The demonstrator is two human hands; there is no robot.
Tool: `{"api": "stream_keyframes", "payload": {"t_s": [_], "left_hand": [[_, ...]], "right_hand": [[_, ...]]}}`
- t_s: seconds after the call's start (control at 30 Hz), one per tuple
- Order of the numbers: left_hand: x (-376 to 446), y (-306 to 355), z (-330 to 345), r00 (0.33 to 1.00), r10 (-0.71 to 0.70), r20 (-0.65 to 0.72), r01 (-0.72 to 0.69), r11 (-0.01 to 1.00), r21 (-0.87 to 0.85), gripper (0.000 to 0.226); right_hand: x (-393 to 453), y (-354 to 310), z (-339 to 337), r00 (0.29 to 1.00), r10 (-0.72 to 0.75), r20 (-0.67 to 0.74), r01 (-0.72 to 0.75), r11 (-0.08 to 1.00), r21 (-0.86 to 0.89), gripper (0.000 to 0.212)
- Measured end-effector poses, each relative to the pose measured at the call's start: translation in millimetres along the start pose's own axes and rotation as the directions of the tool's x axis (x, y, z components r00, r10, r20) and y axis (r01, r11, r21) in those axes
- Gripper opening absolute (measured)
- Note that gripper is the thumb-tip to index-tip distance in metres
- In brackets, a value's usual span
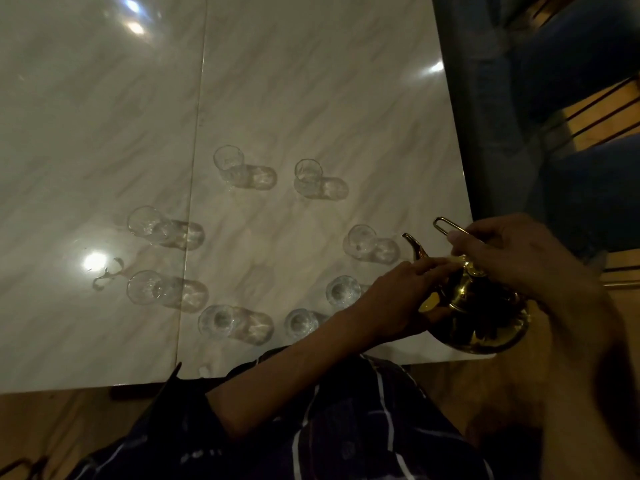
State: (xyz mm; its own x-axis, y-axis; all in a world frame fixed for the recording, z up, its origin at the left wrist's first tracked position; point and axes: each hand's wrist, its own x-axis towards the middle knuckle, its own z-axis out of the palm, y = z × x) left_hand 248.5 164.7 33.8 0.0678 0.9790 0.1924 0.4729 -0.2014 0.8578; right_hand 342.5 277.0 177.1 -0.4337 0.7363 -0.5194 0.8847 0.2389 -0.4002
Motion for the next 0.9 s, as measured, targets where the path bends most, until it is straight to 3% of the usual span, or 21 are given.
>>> {"api": "stream_keyframes", "payload": {"t_s": [0.67, 0.8, 0.9], "left_hand": [[2, -7, 5, 1.000, -0.015, 0.020, 0.015, 1.000, 0.028, 0.064], [1, -12, 6, 0.999, -0.034, 0.034, 0.032, 0.998, 0.050, 0.065], [2, -12, 6, 0.999, -0.036, 0.031, 0.035, 0.999, 0.040, 0.064]], "right_hand": [[8, 4, 3, 1.000, -0.007, 0.002, 0.007, 1.000, 0.010, 0.019], [11, 6, 4, 1.000, 0.000, 0.005, 0.000, 1.000, 0.011, 0.028], [12, 6, 7, 1.000, -0.025, 0.003, 0.025, 1.000, -0.007, 0.022]]}}
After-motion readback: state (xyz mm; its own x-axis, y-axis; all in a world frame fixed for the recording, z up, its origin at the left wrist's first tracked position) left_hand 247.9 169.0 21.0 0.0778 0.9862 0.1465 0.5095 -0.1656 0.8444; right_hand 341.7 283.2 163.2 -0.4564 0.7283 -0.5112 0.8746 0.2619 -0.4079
